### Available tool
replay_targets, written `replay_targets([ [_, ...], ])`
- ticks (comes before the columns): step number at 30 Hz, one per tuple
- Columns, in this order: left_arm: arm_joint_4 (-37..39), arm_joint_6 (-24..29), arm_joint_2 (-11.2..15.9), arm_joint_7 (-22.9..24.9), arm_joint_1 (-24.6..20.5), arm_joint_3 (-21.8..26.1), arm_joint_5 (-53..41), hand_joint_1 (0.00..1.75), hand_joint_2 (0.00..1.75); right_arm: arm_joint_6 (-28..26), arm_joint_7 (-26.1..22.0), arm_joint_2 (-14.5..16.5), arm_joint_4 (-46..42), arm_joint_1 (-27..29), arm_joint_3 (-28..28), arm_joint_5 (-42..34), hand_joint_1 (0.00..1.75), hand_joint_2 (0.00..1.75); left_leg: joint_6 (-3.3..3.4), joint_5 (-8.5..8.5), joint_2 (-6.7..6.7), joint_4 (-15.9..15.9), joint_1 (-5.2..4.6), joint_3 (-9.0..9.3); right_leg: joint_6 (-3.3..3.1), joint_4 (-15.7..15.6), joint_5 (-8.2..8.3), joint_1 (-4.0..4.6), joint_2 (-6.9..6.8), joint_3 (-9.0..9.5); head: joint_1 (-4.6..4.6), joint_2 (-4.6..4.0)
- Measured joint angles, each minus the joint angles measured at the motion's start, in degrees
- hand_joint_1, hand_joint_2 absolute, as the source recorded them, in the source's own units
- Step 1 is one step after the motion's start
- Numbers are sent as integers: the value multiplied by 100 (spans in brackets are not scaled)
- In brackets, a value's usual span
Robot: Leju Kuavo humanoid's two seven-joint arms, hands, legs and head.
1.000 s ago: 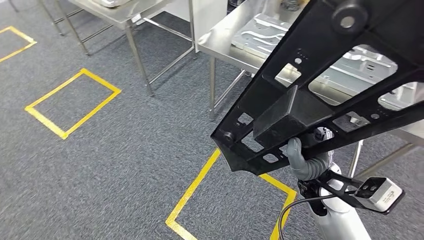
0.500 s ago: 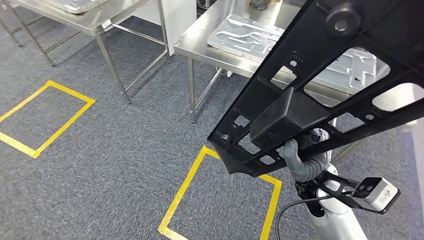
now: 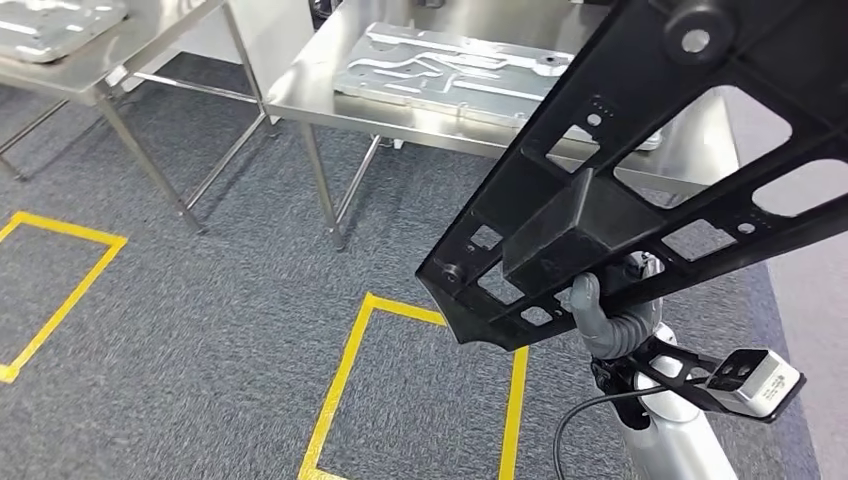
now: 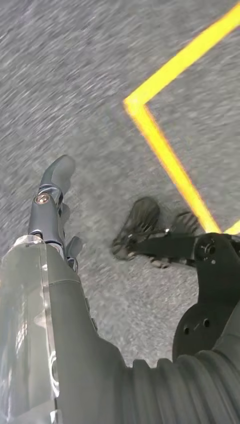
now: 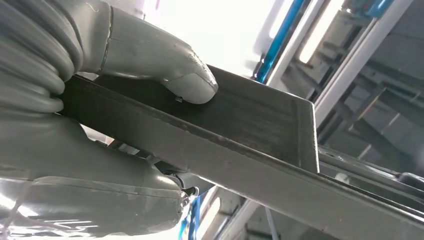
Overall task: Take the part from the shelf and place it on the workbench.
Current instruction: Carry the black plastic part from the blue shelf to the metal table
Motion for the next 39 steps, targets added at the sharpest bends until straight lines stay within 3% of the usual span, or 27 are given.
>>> replay_targets([
  [2,1,-2,1,-2,28,0,3,0,175,1,1,-1,4,-12,0,-3,175,175,-34,-356,-207,801,17,-383,-25,2,8,1,138,-6,-1,0],
  [3,1,-2,1,-3,44,0,8,0,175,2,2,-2,7,-9,1,-4,175,175,-46,-440,-231,1117,19,-551,-29,8,9,2,214,-9,-1,0],
  [4,1,-2,1,-7,54,0,15,0,175,4,3,-2,13,-6,1,-5,175,175,-53,-410,-239,1251,22,-643,-28,17,8,2,296,-10,-1,0],
  [5,1,-2,1,-13,56,0,27,0,175,6,3,-2,21,-4,2,-7,175,175,-57,-265,-247,1152,30,-630,-24,31,6,0,377,-10,-1,0],
  [6,1,-2,1,-21,49,0,39,0,175,8,3,-2,29,-4,4,-11,175,175,-58,-34,-291,842,43,-518,-15,50,0,-3,457,-10,-1,0],
  [8,0,2,2,-43,33,0,56,0,175,8,3,-2,43,-11,6,-25,175,175,-38,342,-554,66,79,-213,24,109,-22,-8,598,-33,0,0],
  [10,0,5,1,-60,34,0,65,0,175,7,4,-2,49,-18,7,-38,175,175,15,432,-735,-302,89,-64,92,146,-22,-26,728,-82,0,0],
  [12,0,3,0,-78,28,0,81,0,175,7,6,4,51,-13,7,-45,175,175,97,446,-636,-347,79,-42,170,138,6,-51,848,-120,0,0],
  [13,0,-2,0,-88,17,1,91,0,175,7,7,8,51,-8,7,-46,175,175,142,468,-566,-382,78,-26,193,162,-11,-51,805,-144,0,0],
  [15,0,-14,0,-105,6,1,108,0,175,7,7,15,51,-15,7,-50,175,175,219,514,-427,-456,85,-6,221,491,-220,-40,533,-306,1,0],
  [17,0,-24,2,-112,30,1,111,0,175,7,6,22,58,-20,7,-54,175,175,246,520,-286,-469,66,-10,244,1210,-587,-54,261,-649,1,0],
  [19,0,-44,7,-113,52,2,113,0,175,-2,8,27,79,-10,7,-46,175,175,241,514,-169,-467,56,-20,272,1708,-740,-82,181,-876,2,0],
  [20,0,-63,9,-112,51,2,114,0,175,-16,9,27,87,-5,7,-28,175,175,234,510,-124,-465,55,-22,280,1654,-662,-96,162,-833,2,0],
  [21,0,-87,10,-111,45,2,113,0,175,-38,11,27,93,-3,7,2,175,175,224,506,-90,-464,55,-18,282,1383,-506,-108,142,-673,2,0],
  [22,0,-111,11,-109,36,2,111,0,175,-62,12,27,93,-1,7,37,175,175,211,501,-59,-462,55,-8,277,971,-326,-116,104,-429,2,0],
  [24,0,-144,13,-107,17,1,105,0,175,-97,11,28,87,-4,7,97,175,175,157,484,-26,-446,31,0,245,268,-136,-95,18,-29,1,0],
  [25,0,-155,15,-106,13,0,103,0,175,-106,10,28,80,-4,6,120,175,175,122,479,-18,-443,24,2,221,103,-125,-77,-7,58,1,0],
  [29,0,-197,25,-106,6,-7,80,0,175,-134,4,29,21,6,2,175,175,175,-20,388,-38,-349,48,-5,85,15,-138,-64,45,109,0,0],
  [31,0,-209,34,-108,10,-16,57,0,175,-164,-5,28,-9,16,1,186,175,175,-64,108,-151,192,68,-252,21,-14,-140,-70,60,159,1,0],
  [33,0,-214,37,-109,31,-23,50,0,175,-184,-11,27,-15,44,0,206,175,175,-89,-193,-221,977,72,-670,-18,-12,-160,-50,92,180,0,0],
  [34,0,-214,37,-109,42,-26,49,0,175,-190,-13,26,-15,64,0,217,175,175,-94,-221,-232,1209,72,-817,-26,-11,-171,-40,118,193,-1,0],
  [35,0,-214,37,-109,50,-28,45,0,175,-195,-15,27,-16,82,0,225,175,175,-89,-126,-236,1213,72,-859,-28,-8,-186,-31,147,211,-1,0],
  [36,0,-214,40,-109,53,-31,42,0,175,-199,-19,27,-20,94,0,229,175,175,-74,73,-239,984,71,-787,-23,-6,-207,-25,175,240,-1,0],
  [38,0,-214,58,-109,53,-33,34,0,175,-206,-30,27,-33,103,-1,234,175,175,-19,519,-283,181,61,-452,2,6,-264,-10,218,301,0,0],
  [39,0,-214,69,-109,51,-33,27,0,175,-207,-35,27,-40,104,-1,238,175,175,9,635,-308,-134,53,-312,23,15,-291,-2,240,317,1,0],
])
